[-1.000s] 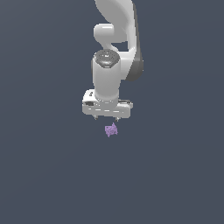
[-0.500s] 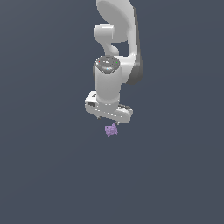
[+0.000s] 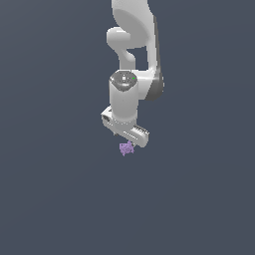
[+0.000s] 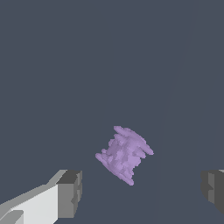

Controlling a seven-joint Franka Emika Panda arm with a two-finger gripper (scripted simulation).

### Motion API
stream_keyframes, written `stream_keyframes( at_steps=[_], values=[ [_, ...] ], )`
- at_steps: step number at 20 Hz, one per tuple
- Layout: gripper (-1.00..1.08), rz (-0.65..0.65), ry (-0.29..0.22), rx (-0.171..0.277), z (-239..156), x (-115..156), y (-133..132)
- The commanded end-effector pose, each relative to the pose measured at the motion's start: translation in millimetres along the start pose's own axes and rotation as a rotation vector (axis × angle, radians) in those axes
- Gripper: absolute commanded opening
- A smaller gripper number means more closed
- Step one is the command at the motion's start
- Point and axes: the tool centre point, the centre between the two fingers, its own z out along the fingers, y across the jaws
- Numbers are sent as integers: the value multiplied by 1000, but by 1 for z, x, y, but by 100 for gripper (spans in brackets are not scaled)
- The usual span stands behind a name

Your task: Pick up the object and move it to a goal position.

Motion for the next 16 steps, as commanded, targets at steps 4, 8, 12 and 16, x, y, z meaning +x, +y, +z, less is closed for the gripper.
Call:
stream_keyframes(
  at_steps=[4,8,12,16],
  values=[
    [100,157,-2,5,12,-4,-1],
    [100,271,-4,7,20,-6,-2],
    [100,380,-4,9,28,-9,-2],
    [100,467,-5,10,34,-10,-1]
  ],
)
